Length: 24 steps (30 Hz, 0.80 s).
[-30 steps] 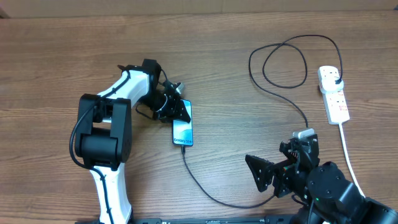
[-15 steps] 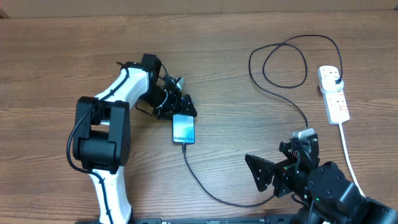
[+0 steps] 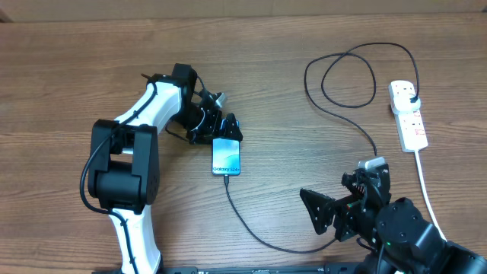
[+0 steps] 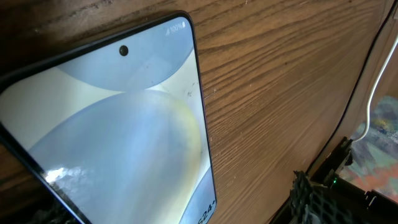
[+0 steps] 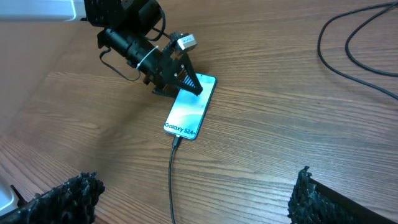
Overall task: Plug charger to phone and switch on socket
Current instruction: 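Open the left gripper and lift it away from the phone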
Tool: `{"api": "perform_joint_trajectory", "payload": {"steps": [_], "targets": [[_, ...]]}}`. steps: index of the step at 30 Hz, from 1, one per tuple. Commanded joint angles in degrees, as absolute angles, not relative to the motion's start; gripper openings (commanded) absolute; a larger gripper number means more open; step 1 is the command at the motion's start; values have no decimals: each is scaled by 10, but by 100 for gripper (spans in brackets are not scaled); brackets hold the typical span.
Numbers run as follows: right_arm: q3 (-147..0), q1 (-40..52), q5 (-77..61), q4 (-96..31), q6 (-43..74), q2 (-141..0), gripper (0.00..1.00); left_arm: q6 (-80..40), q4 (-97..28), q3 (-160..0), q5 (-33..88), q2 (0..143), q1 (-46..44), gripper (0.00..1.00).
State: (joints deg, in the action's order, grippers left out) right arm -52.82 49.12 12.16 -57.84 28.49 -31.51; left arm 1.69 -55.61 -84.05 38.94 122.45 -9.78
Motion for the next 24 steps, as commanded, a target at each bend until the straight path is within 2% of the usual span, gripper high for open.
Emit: {"api": "perform_joint_trajectory", "payload": {"steps": [1, 24], "targets": [[-540, 490, 120, -574, 287, -312, 100, 26, -548, -827, 295, 1254, -98, 100], [-540, 490, 119, -574, 287, -312, 100, 26, -560, -827, 237, 1254, -98, 100]]}}
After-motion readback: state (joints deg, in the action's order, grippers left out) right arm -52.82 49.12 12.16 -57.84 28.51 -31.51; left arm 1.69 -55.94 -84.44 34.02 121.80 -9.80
